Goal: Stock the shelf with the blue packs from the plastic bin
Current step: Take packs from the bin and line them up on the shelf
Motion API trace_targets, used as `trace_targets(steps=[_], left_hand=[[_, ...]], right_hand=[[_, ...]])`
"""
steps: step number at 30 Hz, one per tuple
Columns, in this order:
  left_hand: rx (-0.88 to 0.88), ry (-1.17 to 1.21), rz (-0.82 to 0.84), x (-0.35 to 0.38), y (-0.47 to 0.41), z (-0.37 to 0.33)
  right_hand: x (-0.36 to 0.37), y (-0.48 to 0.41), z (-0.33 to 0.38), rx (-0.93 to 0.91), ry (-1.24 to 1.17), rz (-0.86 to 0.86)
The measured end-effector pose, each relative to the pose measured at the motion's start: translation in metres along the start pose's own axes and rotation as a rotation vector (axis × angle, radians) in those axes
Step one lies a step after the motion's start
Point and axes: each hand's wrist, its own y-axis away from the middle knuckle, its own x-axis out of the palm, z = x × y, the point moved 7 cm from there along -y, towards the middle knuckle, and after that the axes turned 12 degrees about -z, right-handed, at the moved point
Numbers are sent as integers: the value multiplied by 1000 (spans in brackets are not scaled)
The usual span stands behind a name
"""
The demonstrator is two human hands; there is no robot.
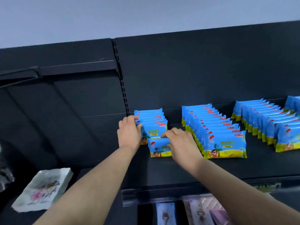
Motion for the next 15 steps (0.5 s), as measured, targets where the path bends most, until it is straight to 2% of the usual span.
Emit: trace_targets(steps=[3,7,11,15], left_hand=[[-181,69,-28,-11,15,29],[-394,32,146,-5,42,58],[-312,-134,330,5,68,52],[-205,-271,368,13,81,47]], right_hand=[[15,-13,4,11,19,-23],[35,-30,10,39,5,-8],[44,-41,14,22,-2,-17],[56,-42,9,20,17,-28]])
